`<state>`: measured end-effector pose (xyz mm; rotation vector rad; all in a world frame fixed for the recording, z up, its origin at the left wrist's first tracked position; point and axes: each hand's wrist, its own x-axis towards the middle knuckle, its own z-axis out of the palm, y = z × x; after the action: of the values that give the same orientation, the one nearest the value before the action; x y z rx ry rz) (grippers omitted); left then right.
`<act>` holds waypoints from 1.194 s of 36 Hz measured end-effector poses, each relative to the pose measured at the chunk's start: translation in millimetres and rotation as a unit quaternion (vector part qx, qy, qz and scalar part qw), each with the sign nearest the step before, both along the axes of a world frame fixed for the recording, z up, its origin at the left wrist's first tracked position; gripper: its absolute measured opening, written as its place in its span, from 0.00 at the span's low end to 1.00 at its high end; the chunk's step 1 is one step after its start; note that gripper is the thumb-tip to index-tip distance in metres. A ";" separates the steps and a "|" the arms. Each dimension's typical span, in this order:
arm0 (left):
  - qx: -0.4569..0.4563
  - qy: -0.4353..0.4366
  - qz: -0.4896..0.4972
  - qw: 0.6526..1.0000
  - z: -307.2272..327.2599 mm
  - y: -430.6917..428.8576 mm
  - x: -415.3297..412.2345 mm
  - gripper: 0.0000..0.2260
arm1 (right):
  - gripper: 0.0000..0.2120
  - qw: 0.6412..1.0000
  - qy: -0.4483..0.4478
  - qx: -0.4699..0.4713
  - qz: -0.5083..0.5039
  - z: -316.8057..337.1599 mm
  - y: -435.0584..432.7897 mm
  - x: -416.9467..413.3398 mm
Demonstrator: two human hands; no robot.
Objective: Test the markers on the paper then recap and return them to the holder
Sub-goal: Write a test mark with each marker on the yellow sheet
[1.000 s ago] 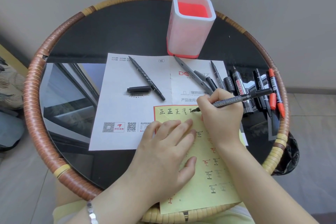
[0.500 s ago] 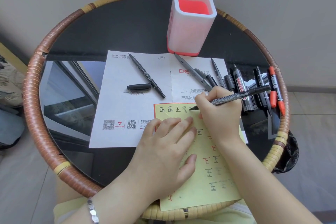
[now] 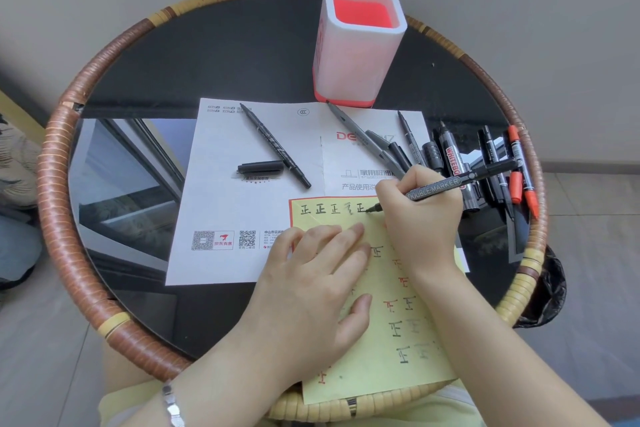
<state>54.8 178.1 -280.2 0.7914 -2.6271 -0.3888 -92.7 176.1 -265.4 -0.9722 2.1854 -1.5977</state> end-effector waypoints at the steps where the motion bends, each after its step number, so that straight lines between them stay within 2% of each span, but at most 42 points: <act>1: -0.001 0.001 0.000 1.000 -0.1 0.0 0.0 0.20 | 0.16 1.000 -0.002 0.000 0.000 0.0 0.0 -0.2; 7: -0.013 0.002 0.001 1.000 0.3 -0.8 -1.8 0.19 | 0.16 0.998 -0.050 -0.046 -0.007 1.7 0.0 -2.2; 12: -0.039 -0.006 -0.001 0.999 3.9 -0.1 -6.8 0.18 | 0.15 0.996 -0.042 -0.076 0.000 1.5 -2.1 -1.9; 17: -0.053 -0.017 -0.010 0.998 4.6 1.6 -13.9 0.18 | 0.10 0.995 -0.017 -0.080 0.064 10.5 4.4 -7.6; 20: -0.060 -0.024 -0.011 0.998 4.4 1.4 -14.8 0.19 | 0.06 0.991 0.063 -0.043 0.108 20.3 17.3 -23.0; 22: -0.062 -0.024 -0.016 0.998 3.5 0.7 -14.8 0.19 | 0.04 0.977 0.164 -0.022 0.134 26.7 28.3 -40.5; 25: -0.059 -0.025 -0.023 0.998 2.7 -0.3 -15.5 0.20 | 0.12 0.936 0.312 0.060 0.156 33.6 41.9 -75.3; 28: -0.053 -0.031 -0.026 0.998 1.8 -0.5 -15.7 0.20 | 0.15 0.879 0.429 0.140 0.155 37.3 47.3 -108.4; 30: -0.046 -0.033 -0.030 0.998 1.8 -0.3 -15.5 0.20 | 0.19 0.847 0.476 0.174 0.161 39.5 46.5 -121.0; 32: -0.040 -0.035 -0.033 0.998 2.5 -0.3 -15.1 0.20 | 0.20 0.835 0.494 0.183 0.159 38.9 42.4 -129.2; 36: -0.029 -0.041 -0.036 0.998 3.6 -0.3 -13.9 0.20 | 0.15 0.819 0.515 0.203 0.150 27.9 33.2 -141.2; 40: -0.026 -0.041 -0.035 0.998 3.3 -0.2 -13.8 0.20 | 0.15 0.830 0.491 0.217 0.148 19.7 32.5 -144.5; 43: -0.025 -0.037 -0.034 0.998 2.6 -0.1 -14.3 0.20 | 0.12 0.879 0.426 0.193 0.092 24.8 37.2 -143.8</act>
<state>40.5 178.0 -277.6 0.7143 -2.7275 -0.3159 -236.6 213.3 -240.6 -1.9113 2.6461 -0.6130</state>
